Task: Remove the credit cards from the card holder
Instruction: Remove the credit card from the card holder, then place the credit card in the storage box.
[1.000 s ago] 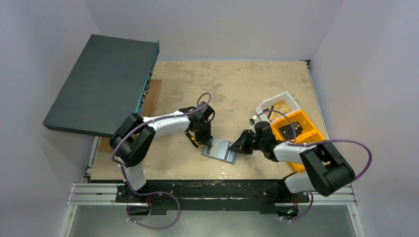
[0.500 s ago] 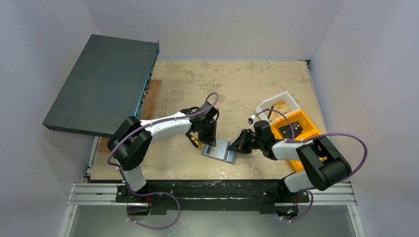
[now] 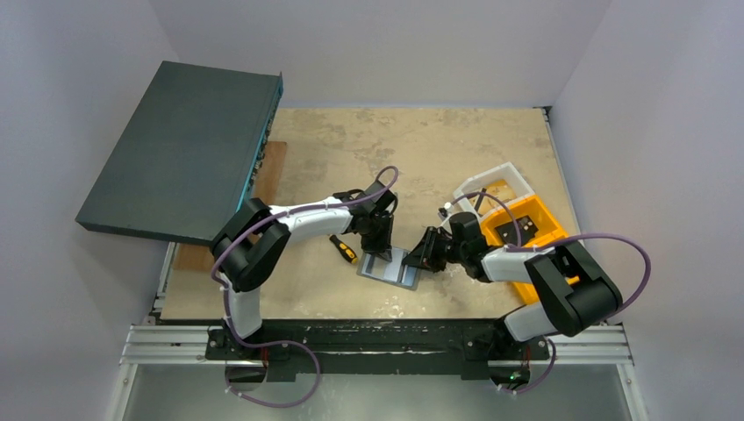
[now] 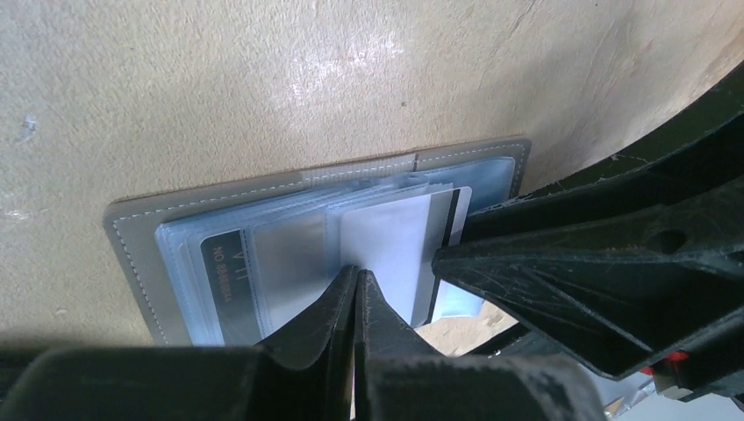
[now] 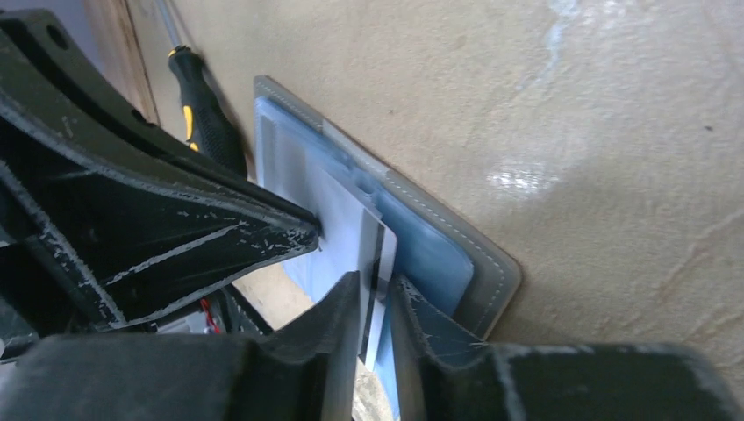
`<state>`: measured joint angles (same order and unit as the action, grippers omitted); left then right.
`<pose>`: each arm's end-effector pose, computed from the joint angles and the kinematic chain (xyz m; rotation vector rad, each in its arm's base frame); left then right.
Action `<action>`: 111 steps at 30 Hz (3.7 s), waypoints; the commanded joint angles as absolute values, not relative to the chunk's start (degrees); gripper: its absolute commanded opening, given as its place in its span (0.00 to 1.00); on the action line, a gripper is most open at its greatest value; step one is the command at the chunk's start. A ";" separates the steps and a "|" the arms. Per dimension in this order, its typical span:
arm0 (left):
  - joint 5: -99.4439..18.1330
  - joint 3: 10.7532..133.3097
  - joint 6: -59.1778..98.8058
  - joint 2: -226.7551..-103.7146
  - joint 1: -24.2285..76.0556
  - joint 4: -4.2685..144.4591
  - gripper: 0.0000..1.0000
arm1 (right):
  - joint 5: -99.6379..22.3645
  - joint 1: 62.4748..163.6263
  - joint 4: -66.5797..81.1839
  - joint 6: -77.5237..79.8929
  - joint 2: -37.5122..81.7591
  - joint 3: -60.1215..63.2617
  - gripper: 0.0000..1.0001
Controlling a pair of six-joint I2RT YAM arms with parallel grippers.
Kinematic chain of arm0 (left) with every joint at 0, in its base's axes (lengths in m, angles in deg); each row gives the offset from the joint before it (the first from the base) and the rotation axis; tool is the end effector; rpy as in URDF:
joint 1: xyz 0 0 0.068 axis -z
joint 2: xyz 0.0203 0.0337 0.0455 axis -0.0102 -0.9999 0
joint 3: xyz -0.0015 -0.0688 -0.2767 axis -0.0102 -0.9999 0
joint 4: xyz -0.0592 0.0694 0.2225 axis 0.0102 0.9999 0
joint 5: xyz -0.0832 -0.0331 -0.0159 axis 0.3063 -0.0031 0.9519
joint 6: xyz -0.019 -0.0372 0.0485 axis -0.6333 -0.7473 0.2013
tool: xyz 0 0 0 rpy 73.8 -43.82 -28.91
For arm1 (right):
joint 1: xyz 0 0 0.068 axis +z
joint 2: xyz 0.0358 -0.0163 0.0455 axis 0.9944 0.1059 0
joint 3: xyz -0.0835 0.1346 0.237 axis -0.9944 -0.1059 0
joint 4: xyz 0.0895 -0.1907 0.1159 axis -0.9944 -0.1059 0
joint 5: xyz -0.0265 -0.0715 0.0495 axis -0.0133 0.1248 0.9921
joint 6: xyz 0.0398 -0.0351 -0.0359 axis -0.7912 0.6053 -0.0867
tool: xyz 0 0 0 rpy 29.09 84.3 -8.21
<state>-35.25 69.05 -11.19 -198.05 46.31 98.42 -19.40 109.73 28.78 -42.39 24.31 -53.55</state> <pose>0.2430 -0.2769 0.1719 0.1866 2.9143 -0.6990 0.1980 0.1206 0.1390 0.2725 2.5074 1.1625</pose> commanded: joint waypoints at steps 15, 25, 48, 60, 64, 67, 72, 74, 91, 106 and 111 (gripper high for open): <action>-43.26 66.08 -16.86 -199.24 45.04 102.71 0.00 | -15.67 109.24 43.18 -48.88 30.03 -60.44 0.19; -43.53 64.47 -17.48 -198.76 44.63 102.67 0.00 | -14.72 108.69 53.22 -53.95 30.25 -64.80 0.17; -44.26 64.23 -16.62 -198.06 43.89 103.65 0.00 | -19.08 107.89 43.06 -51.37 20.68 -65.80 0.00; -43.31 64.36 -16.40 -198.80 43.84 102.87 0.00 | -17.95 107.36 35.54 -46.02 19.10 -60.45 0.21; -42.96 64.71 -16.25 -198.85 43.80 102.84 0.00 | -17.20 107.39 37.45 -46.31 21.82 -59.63 0.25; -42.84 65.02 -16.16 -198.97 43.80 102.83 0.00 | -16.60 107.31 38.49 -46.69 23.06 -59.39 0.21; -42.57 65.25 -16.29 -198.97 43.81 102.75 0.00 | -17.65 107.33 36.09 -46.59 21.37 -59.23 0.00; -42.56 65.25 -16.13 -198.90 43.80 102.86 0.00 | -19.85 107.35 31.56 -45.45 18.27 -59.09 0.00; -42.31 70.00 -11.86 -193.35 44.78 103.60 0.00 | -31.43 107.29 0.62 -40.70 -5.46 -51.09 0.00; -37.90 78.00 -1.76 -175.41 45.84 112.82 0.98 | -39.92 107.30 -11.95 -40.96 -9.53 -40.80 0.00; -35.45 77.94 0.92 -170.33 45.82 117.15 1.00 | -45.12 107.26 -17.41 -42.41 -9.43 -37.53 0.00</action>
